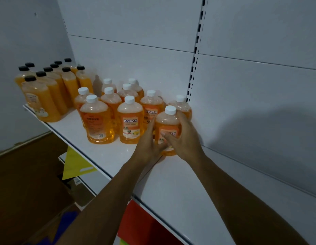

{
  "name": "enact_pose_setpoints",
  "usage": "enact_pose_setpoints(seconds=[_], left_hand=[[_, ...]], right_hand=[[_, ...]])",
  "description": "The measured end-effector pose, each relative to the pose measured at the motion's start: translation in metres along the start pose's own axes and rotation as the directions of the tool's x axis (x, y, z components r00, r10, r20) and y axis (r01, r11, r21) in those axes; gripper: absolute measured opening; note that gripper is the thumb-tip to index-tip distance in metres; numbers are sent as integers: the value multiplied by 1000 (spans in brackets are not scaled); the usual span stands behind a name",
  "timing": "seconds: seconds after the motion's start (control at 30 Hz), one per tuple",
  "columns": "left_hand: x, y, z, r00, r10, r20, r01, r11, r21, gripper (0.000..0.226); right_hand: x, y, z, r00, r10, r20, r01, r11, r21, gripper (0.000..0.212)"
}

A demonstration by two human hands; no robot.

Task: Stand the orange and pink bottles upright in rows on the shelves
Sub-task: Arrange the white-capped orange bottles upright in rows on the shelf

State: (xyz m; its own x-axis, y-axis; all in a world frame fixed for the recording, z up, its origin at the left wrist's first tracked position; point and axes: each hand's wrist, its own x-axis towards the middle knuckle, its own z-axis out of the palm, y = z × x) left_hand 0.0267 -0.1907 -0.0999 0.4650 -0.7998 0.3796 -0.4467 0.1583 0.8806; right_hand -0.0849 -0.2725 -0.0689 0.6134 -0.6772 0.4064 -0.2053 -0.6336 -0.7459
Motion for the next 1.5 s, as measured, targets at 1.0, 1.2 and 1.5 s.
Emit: enact_pose_setpoints(seconds=[1.0,1.2,1.5], left_hand=[[-18,-6,39,984,-90,156,57,978,202,57],[-12,30,125,929,-40,367,-55,968,244,55],[-44,105,290,789,124,602,-113,992,-56,58]], right_hand=[[-51,31,-27,966,166,-197,-108,956,272,81],[-98,59,-105,896,164,-412,-114,983,142,67],[-186,89,-259,731,234,-641,-307,952,-2,65]])
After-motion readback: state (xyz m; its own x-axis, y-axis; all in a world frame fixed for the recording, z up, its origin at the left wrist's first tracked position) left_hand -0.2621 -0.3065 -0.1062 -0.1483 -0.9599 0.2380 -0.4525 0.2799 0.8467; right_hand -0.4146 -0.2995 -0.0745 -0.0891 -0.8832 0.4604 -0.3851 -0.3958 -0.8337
